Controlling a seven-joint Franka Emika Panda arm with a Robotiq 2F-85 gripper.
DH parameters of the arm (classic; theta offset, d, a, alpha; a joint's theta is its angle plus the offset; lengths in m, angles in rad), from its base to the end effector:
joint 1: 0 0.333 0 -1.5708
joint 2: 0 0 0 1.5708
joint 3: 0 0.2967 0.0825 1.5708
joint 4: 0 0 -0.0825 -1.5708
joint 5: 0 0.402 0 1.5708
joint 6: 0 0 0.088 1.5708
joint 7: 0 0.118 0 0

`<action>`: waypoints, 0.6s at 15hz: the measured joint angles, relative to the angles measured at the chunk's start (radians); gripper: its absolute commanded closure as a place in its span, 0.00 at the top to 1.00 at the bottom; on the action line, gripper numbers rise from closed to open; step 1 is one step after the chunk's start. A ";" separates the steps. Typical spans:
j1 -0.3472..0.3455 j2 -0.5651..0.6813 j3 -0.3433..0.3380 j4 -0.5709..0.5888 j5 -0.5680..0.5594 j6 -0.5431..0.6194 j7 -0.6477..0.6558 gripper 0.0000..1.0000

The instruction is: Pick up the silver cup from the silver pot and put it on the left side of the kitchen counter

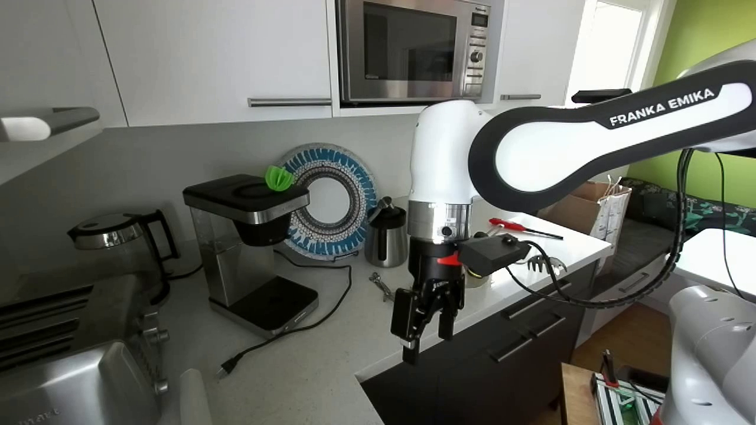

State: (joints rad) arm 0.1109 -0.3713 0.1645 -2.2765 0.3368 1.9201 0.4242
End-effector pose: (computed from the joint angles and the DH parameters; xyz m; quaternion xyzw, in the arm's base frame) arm 0.4425 0.1559 0.4690 -0.9824 0.1352 0.0370 0.1232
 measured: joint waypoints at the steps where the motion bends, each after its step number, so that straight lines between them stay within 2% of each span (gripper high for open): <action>1: -0.002 0.000 0.000 0.000 -0.004 0.002 0.001 1.00; 3: -0.024 -0.009 -0.001 -0.003 -0.041 0.029 0.034 1.00; 5: -0.063 -0.039 -0.002 -0.013 -0.136 0.030 0.065 1.00; 9: -0.136 -0.158 -0.003 -0.042 -0.327 -0.101 0.134 1.00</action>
State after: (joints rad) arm -0.0255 -0.5290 0.1619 -2.3183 0.0096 1.8194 0.5583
